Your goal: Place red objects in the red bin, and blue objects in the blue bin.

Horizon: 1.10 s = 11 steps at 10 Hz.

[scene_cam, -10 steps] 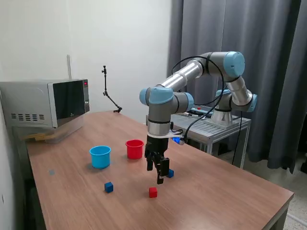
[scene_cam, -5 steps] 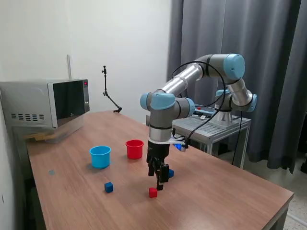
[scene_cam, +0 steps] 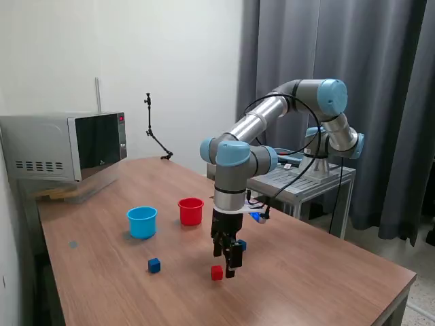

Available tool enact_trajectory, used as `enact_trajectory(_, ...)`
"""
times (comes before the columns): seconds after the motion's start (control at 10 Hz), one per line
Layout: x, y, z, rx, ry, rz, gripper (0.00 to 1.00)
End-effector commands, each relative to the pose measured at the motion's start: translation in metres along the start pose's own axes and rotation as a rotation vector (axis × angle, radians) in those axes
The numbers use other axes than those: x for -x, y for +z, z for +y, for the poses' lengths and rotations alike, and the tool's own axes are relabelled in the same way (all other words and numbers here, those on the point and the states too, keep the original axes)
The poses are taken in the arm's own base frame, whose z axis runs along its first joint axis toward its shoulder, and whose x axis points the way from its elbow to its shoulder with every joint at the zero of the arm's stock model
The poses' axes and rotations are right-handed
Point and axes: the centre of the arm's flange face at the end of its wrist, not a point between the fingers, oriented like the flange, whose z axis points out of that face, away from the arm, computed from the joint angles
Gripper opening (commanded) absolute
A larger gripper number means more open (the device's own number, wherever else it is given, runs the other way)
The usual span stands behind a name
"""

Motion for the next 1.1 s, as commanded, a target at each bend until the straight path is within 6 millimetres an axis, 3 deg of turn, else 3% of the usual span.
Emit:
enact_trajectory(0.0, -0.0005, 0.0045, -0.0011, -0.002, -0.002, -0.003, 1.00)
enact_trajectory(0.4, -0.0020, 0.0044, -0.0007, 0.009, -0.002, 0.001, 1.00)
enact_trajectory(0.5, -0.0022, 0.0039, -0.0003, 0.013, -0.002, 0.004, 0.00)
enact_trajectory(1.0, -0.0021, 0.0041, -0.0004, 0.012, -0.002, 0.003, 0.00)
